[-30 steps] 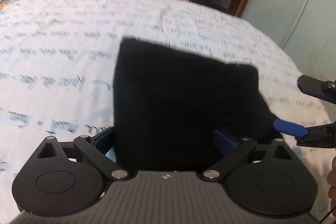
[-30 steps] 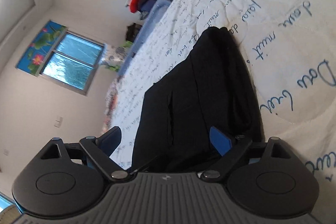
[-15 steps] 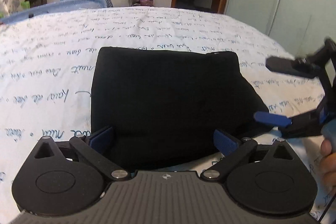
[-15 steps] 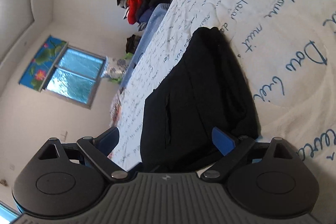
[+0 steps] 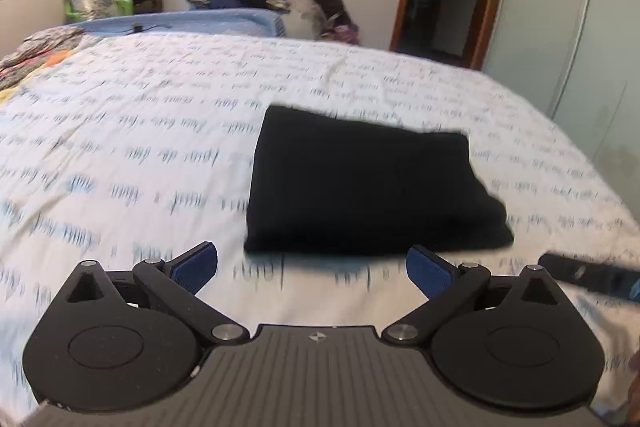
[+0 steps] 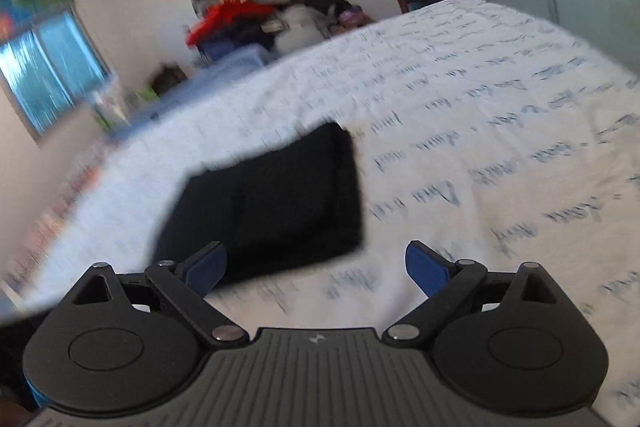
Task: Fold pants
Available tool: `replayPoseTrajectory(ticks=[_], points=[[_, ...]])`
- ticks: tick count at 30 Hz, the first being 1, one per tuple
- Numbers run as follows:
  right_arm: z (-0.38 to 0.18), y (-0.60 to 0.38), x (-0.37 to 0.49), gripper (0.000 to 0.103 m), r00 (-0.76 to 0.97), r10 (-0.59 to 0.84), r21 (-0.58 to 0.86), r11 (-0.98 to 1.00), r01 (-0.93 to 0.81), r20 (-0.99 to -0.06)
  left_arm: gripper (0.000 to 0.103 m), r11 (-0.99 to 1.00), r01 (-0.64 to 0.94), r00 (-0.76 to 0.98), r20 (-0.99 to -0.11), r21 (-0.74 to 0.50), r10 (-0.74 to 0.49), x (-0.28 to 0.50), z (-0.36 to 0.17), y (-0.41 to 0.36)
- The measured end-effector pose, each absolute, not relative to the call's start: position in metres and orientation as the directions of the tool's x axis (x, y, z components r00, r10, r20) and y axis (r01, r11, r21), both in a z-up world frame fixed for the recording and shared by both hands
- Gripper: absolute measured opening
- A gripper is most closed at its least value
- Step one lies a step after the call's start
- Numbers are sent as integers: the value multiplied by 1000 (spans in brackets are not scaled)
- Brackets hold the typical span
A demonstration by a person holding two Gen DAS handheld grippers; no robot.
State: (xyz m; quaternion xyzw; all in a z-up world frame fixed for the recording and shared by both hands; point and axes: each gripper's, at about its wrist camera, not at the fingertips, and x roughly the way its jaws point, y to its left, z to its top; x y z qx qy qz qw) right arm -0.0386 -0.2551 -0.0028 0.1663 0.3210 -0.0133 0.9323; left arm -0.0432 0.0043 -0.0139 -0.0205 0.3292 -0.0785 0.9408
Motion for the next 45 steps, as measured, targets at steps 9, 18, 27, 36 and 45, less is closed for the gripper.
replayPoseTrajectory(ticks=[9,18,27,36,45], points=[[-19,-204,-78,97,758,-25,93,989,113,-652,102,986,165,801,-585,10,-128,-80,-15,-8],[-15,-191,-130,97,781,-48,84,988,127,-623,102,989,146,826,-549,-14,-130,-124,-3,10],[4,-190,-140,97,805,-71,54,990,127,-590,102,983,184,823,-546,1,-154,-130,15,2],[1,-191,-143,97,794,-51,76,990,121,-606,102,984,176,811,-565,-13,-153,-134,20,6],[4,-188,-144,97,795,-33,77,992,100,-606,102,981,185,804,-564,-63,-188,-132,24,11]])
